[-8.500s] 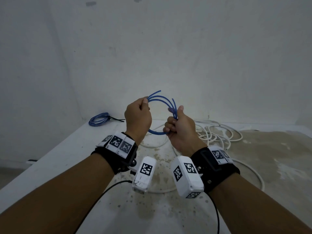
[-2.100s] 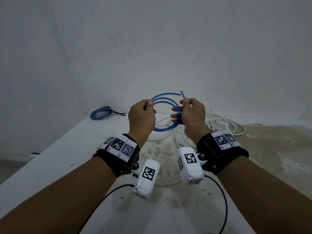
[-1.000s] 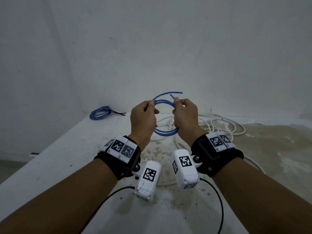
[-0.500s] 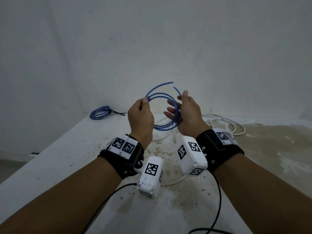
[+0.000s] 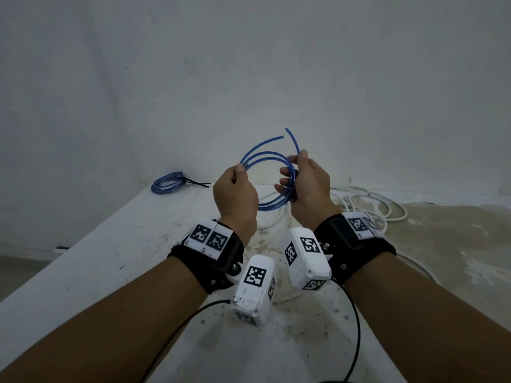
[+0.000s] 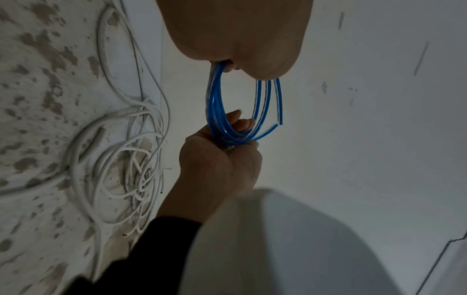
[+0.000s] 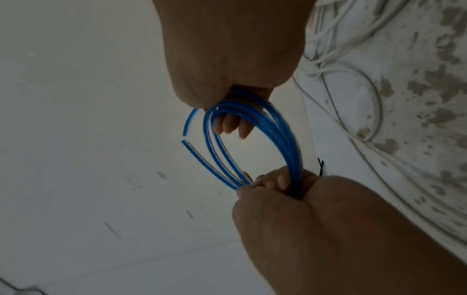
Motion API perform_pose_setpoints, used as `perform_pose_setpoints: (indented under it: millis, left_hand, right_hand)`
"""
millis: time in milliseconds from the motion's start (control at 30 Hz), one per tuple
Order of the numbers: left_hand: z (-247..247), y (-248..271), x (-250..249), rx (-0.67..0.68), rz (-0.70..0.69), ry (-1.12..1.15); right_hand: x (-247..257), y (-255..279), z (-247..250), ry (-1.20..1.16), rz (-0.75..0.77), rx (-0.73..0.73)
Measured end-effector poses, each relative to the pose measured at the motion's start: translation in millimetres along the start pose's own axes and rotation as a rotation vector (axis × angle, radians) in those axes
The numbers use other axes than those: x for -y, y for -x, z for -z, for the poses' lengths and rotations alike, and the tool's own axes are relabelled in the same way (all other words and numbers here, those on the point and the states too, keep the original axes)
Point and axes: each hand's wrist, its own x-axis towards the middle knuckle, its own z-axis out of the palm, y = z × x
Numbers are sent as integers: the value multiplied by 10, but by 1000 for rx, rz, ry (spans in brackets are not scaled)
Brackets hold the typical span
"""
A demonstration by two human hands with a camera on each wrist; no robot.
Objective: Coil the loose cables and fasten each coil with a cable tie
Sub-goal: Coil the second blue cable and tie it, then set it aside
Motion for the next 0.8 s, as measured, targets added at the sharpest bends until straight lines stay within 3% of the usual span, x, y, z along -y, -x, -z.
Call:
perform_pose_setpoints:
  millis: [67,267,467,633,800]
  left_hand:
    - [-7,-3,-13,-40,-34,-14]
    - [11,-119,-29,-182,-76,-10]
    - [57,-130,-2,-204,-83,-54]
    - [57,-20,41,-96,26,0]
    - [154,10,-52,174,102,30]
  right_hand:
    - [-25,18,5,-69,-56,-3]
    - [-262,150,137,-405,-268,179]
    - [-280,139,0,-369,-200,212]
    - [-225,40,-52,-313,-155,149]
    - [-208,-84,198,-211,-245,239]
